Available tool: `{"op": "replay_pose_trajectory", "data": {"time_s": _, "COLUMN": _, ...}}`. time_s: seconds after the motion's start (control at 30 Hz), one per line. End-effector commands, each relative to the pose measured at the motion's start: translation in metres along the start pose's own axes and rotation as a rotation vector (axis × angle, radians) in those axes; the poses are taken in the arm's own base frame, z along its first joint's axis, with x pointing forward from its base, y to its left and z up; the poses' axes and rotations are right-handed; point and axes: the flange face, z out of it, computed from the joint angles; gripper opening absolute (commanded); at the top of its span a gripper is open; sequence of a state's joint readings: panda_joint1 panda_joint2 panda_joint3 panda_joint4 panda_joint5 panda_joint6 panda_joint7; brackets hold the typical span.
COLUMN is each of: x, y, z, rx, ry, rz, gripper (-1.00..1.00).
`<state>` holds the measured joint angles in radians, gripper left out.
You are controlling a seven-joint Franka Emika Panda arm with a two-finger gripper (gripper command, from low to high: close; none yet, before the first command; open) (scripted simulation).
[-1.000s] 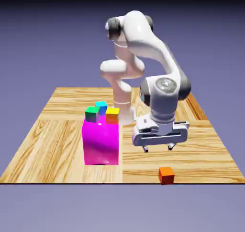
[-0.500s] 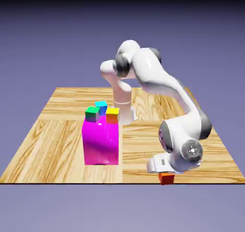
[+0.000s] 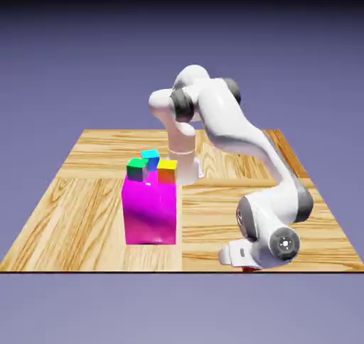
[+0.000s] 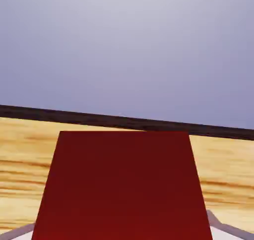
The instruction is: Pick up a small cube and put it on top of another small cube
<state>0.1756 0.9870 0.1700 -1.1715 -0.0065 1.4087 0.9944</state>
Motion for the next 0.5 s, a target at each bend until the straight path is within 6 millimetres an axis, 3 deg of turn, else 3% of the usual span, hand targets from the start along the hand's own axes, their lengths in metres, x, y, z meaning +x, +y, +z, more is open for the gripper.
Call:
{"op": "replay_pose_trajectory", "data": {"time_s": 0.0, "x": 0.006, "y": 0.016, "z": -0.008, "rx": 0.013, "ry": -0.003, "rz": 0.042, "gripper": -1.0}}
{"op": "replay_pose_trajectory", "data": {"time_s": 0.23, "x": 0.039, "y": 0.143, "z": -0.049, "rx": 0.135, "ry": -0.069, "rz": 0.346, "gripper": -1.0}}
{"op": "replay_pose_trajectory", "data": {"time_s": 0.47, "x": 0.055, "y": 0.283, "z": -0.062, "rx": 0.293, "ry": -0.195, "rz": 0.65, "gripper": -1.0}}
